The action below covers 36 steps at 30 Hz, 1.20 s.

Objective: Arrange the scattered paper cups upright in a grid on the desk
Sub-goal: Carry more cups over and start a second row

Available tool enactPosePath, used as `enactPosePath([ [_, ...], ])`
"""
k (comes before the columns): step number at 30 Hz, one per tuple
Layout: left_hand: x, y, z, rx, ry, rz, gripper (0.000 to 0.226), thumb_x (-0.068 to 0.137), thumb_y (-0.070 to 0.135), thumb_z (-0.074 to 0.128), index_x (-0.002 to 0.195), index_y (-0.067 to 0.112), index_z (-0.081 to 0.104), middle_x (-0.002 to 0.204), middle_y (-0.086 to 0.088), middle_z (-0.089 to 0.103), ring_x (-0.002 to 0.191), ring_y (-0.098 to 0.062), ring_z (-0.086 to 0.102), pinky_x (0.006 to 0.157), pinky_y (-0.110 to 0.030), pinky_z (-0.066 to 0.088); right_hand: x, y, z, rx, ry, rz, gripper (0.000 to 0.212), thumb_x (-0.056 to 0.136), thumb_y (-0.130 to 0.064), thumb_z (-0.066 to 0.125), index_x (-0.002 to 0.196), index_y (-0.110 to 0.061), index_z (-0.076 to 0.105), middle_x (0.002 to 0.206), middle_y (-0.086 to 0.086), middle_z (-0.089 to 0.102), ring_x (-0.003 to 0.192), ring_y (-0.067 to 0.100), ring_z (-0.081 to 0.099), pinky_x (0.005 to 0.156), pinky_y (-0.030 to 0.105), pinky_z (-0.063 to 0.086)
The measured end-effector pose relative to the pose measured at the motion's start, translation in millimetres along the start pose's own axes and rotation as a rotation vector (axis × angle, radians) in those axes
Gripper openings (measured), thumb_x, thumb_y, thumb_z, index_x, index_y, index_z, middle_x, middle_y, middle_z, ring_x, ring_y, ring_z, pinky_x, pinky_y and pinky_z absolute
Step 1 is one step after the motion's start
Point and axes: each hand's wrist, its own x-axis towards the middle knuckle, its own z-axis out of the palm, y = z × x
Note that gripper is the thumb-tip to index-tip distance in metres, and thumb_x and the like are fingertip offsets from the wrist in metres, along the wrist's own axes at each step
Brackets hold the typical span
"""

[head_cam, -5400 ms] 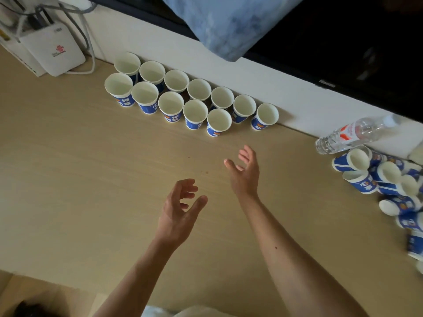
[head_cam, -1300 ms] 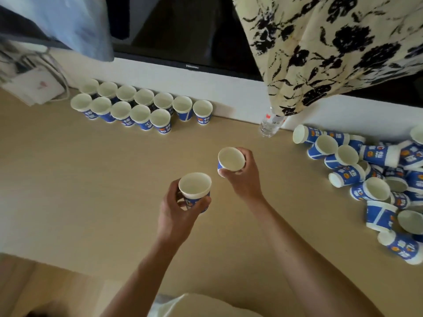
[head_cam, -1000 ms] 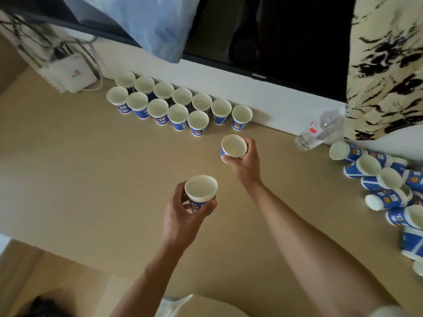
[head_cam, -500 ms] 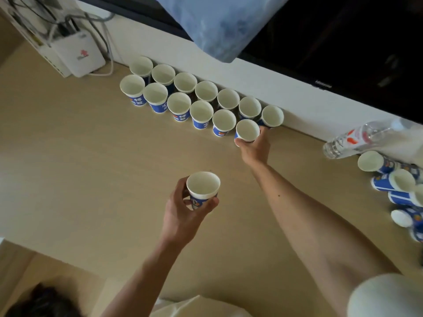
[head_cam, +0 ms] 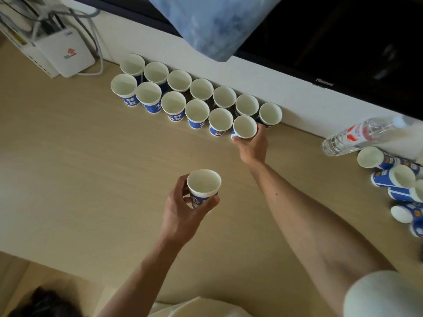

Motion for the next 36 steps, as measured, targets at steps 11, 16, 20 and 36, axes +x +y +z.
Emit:
enactPosePath([
  [11,-9,7,15,0.053,0.038,0.003,0.059,0.064,0.039,0.082,0.117,0.035,0.058,0.111,0.028,0.065,0.104,0.004,0.061,0.085,-0.026,0.050,-93,39,-48,0.175,0.024,0.111,0.046,0.083,-0.006,0.073,0.124,-0.019,0.054,0.107,0.003,0.064,0.082,0.000,0.065,0.078,0.032,0.052],
  [16,-5,15,28,0.114,-0.011,0.022,0.060,0.062,0.044,0.082,0.117,0.037,0.057,0.109,0.026,0.066,0.104,0.005,0.060,0.076,-0.020,0.047,-133,10,-96,0.299,-0.455,0.000,0.049,0.073,-0.011,0.075,0.118,-0.024,0.062,0.108,-0.003,0.072,0.104,0.015,0.067,0.089,0.039,0.051],
  [20,-2,19,46,0.133,-0.110,0.063,0.064,0.062,0.045,0.077,0.121,0.031,0.059,0.109,0.019,0.069,0.102,0.002,0.063,0.076,-0.019,0.053,-142,-5,-115,0.178,-0.689,-0.146,0.068,0.074,-0.021,0.082,0.136,-0.027,0.053,0.128,-0.011,0.064,0.121,0.016,0.060,0.097,0.040,0.051],
  [36,6,5,48,0.177,-0.182,-0.018,0.082,0.063,0.071,0.066,0.133,0.032,0.051,0.127,0.015,0.059,0.115,0.002,0.056,0.090,-0.030,0.053,-29,27,-82,0.186,-0.003,0.032,0.060,0.067,-0.013,0.086,0.118,-0.020,0.054,0.104,-0.011,0.066,0.093,0.009,0.066,0.084,0.033,0.058],
])
